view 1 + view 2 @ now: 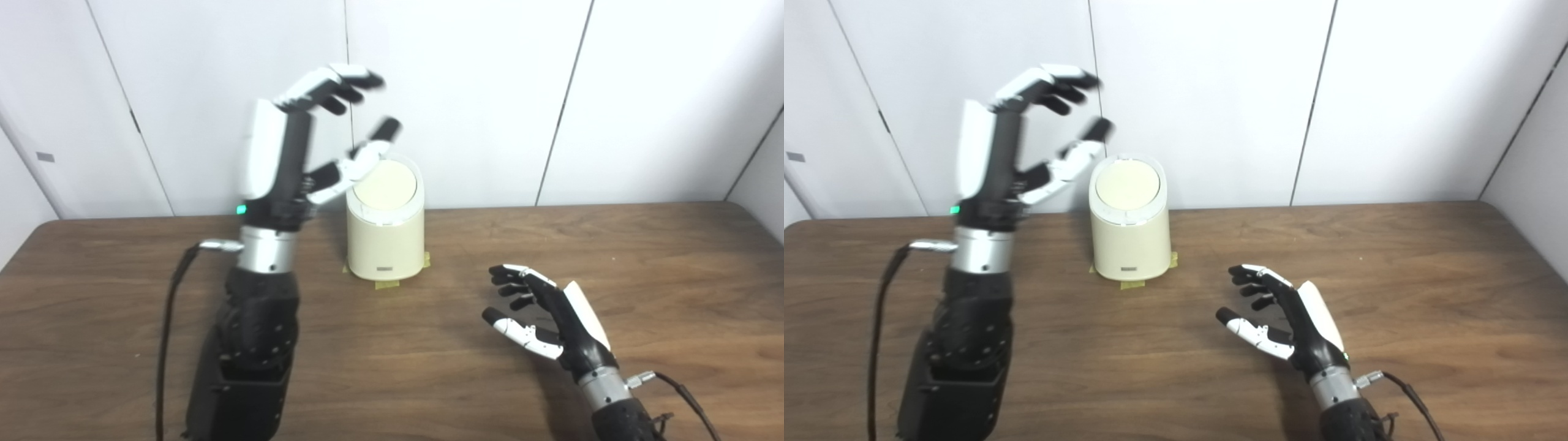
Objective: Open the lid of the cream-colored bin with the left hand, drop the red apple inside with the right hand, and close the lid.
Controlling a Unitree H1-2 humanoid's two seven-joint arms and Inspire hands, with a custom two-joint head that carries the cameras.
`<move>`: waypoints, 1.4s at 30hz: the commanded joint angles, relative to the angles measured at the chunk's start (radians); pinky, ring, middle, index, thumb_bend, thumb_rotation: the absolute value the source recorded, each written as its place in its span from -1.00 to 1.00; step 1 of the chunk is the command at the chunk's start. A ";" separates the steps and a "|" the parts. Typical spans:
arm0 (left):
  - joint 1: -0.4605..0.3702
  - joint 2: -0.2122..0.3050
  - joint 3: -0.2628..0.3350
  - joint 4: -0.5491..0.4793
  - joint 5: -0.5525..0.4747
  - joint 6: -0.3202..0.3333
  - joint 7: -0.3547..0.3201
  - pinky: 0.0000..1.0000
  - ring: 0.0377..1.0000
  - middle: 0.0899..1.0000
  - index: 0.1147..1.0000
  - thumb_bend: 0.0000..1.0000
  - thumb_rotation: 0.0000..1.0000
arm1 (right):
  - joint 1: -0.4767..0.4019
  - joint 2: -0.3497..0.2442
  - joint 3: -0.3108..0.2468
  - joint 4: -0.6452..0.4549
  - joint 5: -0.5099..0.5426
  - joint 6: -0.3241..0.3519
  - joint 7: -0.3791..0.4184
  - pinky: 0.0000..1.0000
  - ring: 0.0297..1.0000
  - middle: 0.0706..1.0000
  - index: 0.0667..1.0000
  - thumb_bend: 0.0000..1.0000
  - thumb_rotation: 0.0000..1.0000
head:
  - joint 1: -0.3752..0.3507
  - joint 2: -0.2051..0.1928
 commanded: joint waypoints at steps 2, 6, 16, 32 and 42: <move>0.044 -0.003 0.051 -0.058 -0.083 0.009 0.013 -0.02 0.09 0.13 0.13 -0.16 -0.10 | -0.031 -0.013 -0.011 -0.027 0.008 -0.038 -0.017 0.17 0.37 0.43 0.46 -0.07 0.19 | 0.003 0.002; 0.158 0.038 0.111 -0.036 -0.207 -0.045 0.001 0.06 0.11 0.12 0.11 -0.31 -0.07 | -0.035 -0.017 -0.013 -0.012 0.001 -0.045 -0.029 0.17 0.37 0.41 0.44 -0.08 0.17 | 0.005 -0.001; 0.355 0.121 0.099 0.121 -0.398 -0.063 -0.129 0.24 0.37 0.35 0.33 -0.51 0.26 | -0.035 0.002 -0.038 -0.009 -0.033 -0.011 -0.083 0.17 0.36 0.38 0.38 -0.49 -0.16 | 0.002 -0.003; 0.360 0.109 0.121 0.298 -0.428 -0.115 -0.129 0.20 0.36 0.34 0.29 -0.53 -0.14 | -0.052 0.025 -0.065 0.028 0.043 -0.078 -0.122 0.11 0.27 0.30 0.30 -0.46 -0.25 | -0.005 0.025; 0.335 0.128 0.079 0.352 -0.284 -0.107 -0.099 0.10 0.24 0.27 0.20 -0.41 -0.46 | -0.073 0.033 -0.080 0.073 0.117 -0.074 -0.111 0.03 0.18 0.22 0.21 -0.42 -0.63 | -0.005 0.023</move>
